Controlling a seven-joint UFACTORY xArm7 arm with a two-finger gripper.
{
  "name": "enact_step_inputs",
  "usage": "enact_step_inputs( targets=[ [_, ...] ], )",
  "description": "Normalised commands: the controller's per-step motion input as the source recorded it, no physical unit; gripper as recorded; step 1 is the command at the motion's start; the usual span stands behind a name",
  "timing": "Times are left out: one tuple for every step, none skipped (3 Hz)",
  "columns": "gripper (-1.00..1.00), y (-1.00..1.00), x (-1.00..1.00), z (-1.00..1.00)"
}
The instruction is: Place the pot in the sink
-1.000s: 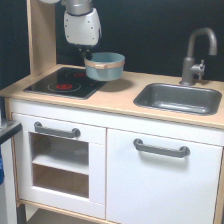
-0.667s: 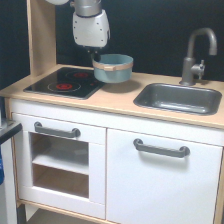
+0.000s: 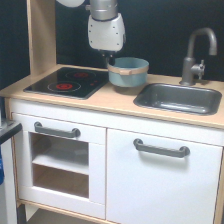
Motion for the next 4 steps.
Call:
enact_step_inputs(
  targets=[
    [-1.0,0.22,1.0,-0.72],
    [-1.0,0.27,1.0,-0.58],
    [-1.0,0.01,0.98,-0.31],
    [-1.0,0.17,0.96,-0.63]
  ],
)
